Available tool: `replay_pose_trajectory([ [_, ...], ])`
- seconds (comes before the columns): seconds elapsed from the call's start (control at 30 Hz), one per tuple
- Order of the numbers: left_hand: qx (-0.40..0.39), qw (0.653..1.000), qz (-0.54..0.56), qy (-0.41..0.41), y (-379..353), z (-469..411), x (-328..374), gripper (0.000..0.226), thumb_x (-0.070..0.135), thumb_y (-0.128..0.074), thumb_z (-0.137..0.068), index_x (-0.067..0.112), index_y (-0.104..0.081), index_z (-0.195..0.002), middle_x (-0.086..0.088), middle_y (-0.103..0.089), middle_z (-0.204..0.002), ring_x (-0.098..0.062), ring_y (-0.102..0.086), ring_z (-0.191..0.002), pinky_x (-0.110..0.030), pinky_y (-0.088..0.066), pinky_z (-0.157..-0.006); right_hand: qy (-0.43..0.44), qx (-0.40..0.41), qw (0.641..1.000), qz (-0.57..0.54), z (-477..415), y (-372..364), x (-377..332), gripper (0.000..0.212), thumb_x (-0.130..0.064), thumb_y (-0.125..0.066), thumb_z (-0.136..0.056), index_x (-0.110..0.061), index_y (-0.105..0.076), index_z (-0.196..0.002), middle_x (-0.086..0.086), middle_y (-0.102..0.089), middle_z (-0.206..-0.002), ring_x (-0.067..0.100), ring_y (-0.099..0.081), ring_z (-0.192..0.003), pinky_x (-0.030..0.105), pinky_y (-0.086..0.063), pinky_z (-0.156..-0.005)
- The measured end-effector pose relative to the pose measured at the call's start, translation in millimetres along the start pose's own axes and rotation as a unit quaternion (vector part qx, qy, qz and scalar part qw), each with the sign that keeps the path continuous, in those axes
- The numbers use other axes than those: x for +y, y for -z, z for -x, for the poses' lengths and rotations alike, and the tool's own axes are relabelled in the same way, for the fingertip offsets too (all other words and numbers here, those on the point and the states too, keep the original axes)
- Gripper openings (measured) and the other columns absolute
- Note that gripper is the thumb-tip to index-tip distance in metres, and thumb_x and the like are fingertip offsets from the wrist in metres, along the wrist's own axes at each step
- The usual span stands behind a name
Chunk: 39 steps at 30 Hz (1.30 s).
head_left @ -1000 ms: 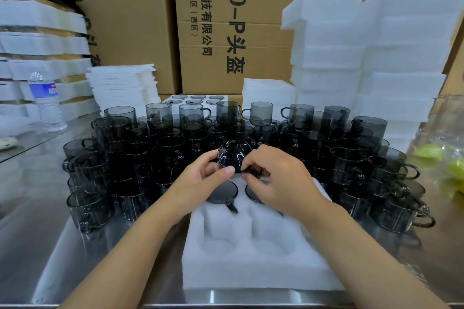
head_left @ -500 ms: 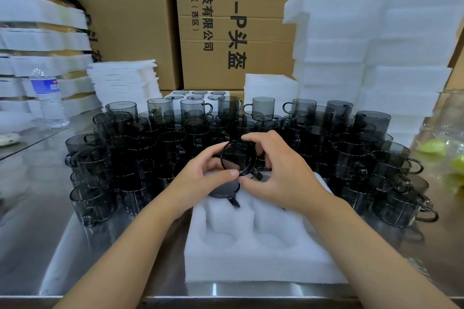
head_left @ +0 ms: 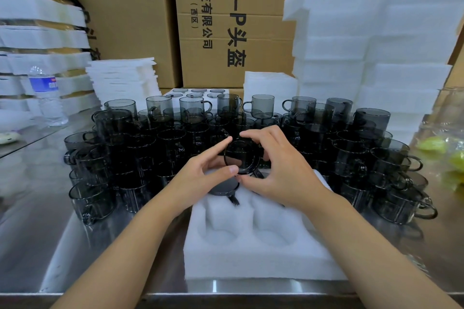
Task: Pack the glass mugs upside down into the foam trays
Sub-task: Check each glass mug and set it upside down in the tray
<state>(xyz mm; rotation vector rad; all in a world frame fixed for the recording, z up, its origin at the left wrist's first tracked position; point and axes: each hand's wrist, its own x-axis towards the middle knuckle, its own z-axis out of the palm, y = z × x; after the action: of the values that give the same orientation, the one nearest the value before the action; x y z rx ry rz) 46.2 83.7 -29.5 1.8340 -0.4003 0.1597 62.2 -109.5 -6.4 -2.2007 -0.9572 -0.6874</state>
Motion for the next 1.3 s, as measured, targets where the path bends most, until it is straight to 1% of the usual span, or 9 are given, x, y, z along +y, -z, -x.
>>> replay_pose_trajectory([
  [0.2,0.004,1.0,0.001,-0.002,-2.2,0.2,3.3,0.07,0.043,-0.058,-0.078,0.028,-0.039,-0.144,0.019,-0.068,-0.115,0.007,-0.055,-0.115,-0.008,-0.042,-0.094,0.005,0.004,1.0,-0.002,0.6,-0.7,2.1,0.066,-0.043,-0.069,-0.074,-0.035,-0.043,-0.134,-0.021,-0.046,-0.118,-0.013,-0.045,-0.096,0.016,-0.043,-0.076],
  [0.3,0.01,1.0,-0.002,-0.003,-1.0,0.1,3.1,0.069,0.046,-0.057,-0.077,0.031,-0.04,-0.142,0.014,-0.069,-0.115,0.005,-0.056,-0.114,-0.01,-0.041,-0.097,0.009,-0.002,1.0,0.02,0.6,-1.6,0.9,0.067,-0.045,-0.065,-0.077,-0.037,-0.04,-0.139,-0.025,-0.049,-0.13,0.002,-0.048,-0.107,0.025,-0.045,-0.086],
  [0.4,0.014,1.0,-0.006,-0.005,-1.0,0.5,1.9,0.066,0.046,-0.063,-0.072,0.034,-0.047,-0.135,0.003,-0.072,-0.11,-0.002,-0.062,-0.11,-0.016,-0.044,-0.095,-0.003,0.025,1.0,0.015,1.2,-0.6,-0.4,0.065,-0.043,-0.071,-0.074,-0.034,-0.048,-0.134,-0.025,-0.055,-0.118,0.002,-0.046,-0.101,0.026,-0.045,-0.083],
  [0.6,-0.004,1.0,-0.013,0.025,3.8,0.2,-3.1,0.04,0.021,-0.078,-0.078,0.038,-0.063,-0.112,0.016,-0.071,-0.108,-0.001,-0.065,-0.104,-0.014,-0.051,-0.08,-0.199,0.128,0.949,-0.209,-1.0,33.2,6.2,0.052,-0.039,-0.073,-0.07,-0.034,-0.058,-0.12,-0.021,-0.063,-0.097,-0.01,-0.056,-0.084,0.012,-0.043,-0.074],
  [0.73,-0.004,1.0,-0.023,0.016,3.1,-1.7,-5.3,0.035,0.01,-0.074,-0.081,0.033,-0.067,-0.105,0.018,-0.071,-0.106,0.001,-0.064,-0.104,-0.01,-0.048,-0.083,-0.245,0.032,0.962,-0.114,13.9,65.3,14.7,0.053,-0.038,-0.073,-0.074,-0.034,-0.058,-0.124,-0.018,-0.063,-0.098,-0.011,-0.057,-0.068,0.001,-0.04,-0.058],
  [0.9,-0.005,1.0,-0.017,0.008,3.2,-2.8,-6.7,0.032,0.01,-0.076,-0.08,0.036,-0.071,-0.098,0.016,-0.071,-0.106,-0.001,-0.064,-0.104,-0.012,-0.048,-0.084,-0.244,-0.111,0.963,0.024,30.2,85.3,11.8,0.049,-0.044,-0.072,-0.072,-0.05,-0.049,-0.114,-0.023,-0.058,-0.101,-0.006,-0.064,-0.063,0.01,-0.041,-0.058],
  [0.97,-0.002,1.0,-0.017,0.01,2.8,-2.7,-6.2,0.027,0.021,-0.077,-0.074,0.04,-0.073,-0.093,0.016,-0.071,-0.106,-0.001,-0.065,-0.104,-0.016,-0.049,-0.086,-0.247,-0.132,0.959,0.035,31.8,87.3,9.9,0.05,-0.044,-0.071,-0.074,-0.046,-0.048,-0.118,-0.023,-0.056,-0.1,-0.005,-0.064,-0.059,0.011,-0.039,-0.056],
  [1.1,0.0,1.0,-0.018,0.015,1.5,-3.0,-5.0,0.03,0.03,-0.073,-0.068,0.046,-0.072,-0.094,0.018,-0.071,-0.107,0.0,-0.064,-0.103,-0.021,-0.047,-0.089,-0.238,-0.137,0.961,0.043,27.4,86.8,4.7,0.03,-0.046,-0.073,-0.068,-0.041,-0.054,-0.091,-0.019,-0.055,-0.096,-0.004,-0.062,-0.061,0.008,-0.042,-0.053],
  [1.3,0.0,1.0,-0.022,0.016,3.3,-1.4,-4.5,0.027,0.017,-0.076,-0.081,0.04,-0.073,-0.094,0.018,-0.071,-0.106,0.002,-0.065,-0.101,-0.017,-0.05,-0.082,-0.242,-0.174,0.95,0.099,22.8,84.8,4.8,0.07,-0.057,-0.069,-0.068,-0.034,-0.049,-0.131,-0.028,-0.041,-0.102,-0.012,-0.053,-0.08,0.007,-0.036,-0.063],
])
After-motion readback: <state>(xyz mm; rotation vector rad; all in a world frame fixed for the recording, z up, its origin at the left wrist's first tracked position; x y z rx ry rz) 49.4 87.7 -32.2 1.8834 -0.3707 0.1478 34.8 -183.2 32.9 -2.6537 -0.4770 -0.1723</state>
